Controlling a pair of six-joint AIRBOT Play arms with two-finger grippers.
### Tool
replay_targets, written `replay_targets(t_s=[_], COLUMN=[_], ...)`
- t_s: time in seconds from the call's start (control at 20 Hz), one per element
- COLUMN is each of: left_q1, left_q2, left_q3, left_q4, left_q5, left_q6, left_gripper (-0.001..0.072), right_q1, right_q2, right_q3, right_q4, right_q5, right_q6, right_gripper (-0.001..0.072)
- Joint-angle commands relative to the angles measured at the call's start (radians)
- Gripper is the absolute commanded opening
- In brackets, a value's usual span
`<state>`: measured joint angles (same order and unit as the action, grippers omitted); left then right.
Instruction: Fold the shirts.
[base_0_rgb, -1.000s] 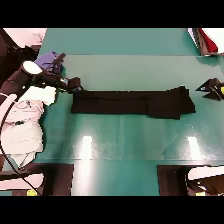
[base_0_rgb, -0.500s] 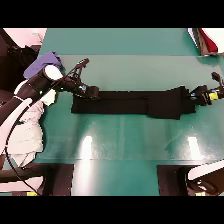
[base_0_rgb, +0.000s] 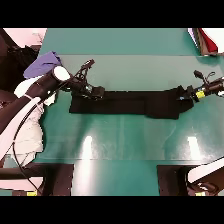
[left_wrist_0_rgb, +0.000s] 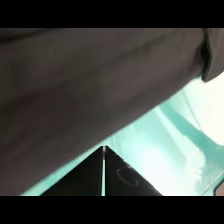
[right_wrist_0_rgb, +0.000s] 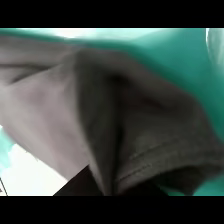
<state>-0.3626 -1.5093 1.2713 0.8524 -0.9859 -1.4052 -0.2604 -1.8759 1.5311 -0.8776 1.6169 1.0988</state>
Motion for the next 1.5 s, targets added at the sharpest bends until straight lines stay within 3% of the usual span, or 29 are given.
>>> replay_targets(t_s=[0.0, 0.35, 0.55, 0.85, 1.05, 1.45], left_q1=[-0.029, -0.179, -0.203, -0.203, -0.185, 0.08], left_q2=[-0.106, -0.461, -0.588, -0.59, -0.56, -0.29], left_q3=[0.104, 0.494, 0.603, 0.678, 0.762, 0.76], left_q4=[-0.005, -0.005, -0.01, -0.005, 0.085, 0.332], left_q5=[0.009, -0.003, -0.023, -0.045, -0.136, -0.368], left_q6=[-0.01, -0.041, -0.116, -0.111, -0.107, -0.104], left_gripper=[0.0021, 0.0021, 0.0021, 0.0021, 0.002, 0.0021], right_q1=[0.029, 0.147, 0.243, 0.349, 0.407, 0.601], right_q2=[0.078, 0.362, 0.468, 0.473, 0.473, 0.446], right_q3=[0.0, 0.001, 0.053, 0.215, 0.233, 0.233], right_q4=[0.013, 0.016, 0.02, 0.011, 0.013, 0.015], right_q5=[0.015, -0.021, -0.025, -0.001, -0.016, -0.169], right_q6=[0.0, 0.137, 0.217, 0.272, 0.274, 0.261], right_gripper=[0.0018, 0.0017, 0.0016, 0.0016, 0.0016, 0.0016])
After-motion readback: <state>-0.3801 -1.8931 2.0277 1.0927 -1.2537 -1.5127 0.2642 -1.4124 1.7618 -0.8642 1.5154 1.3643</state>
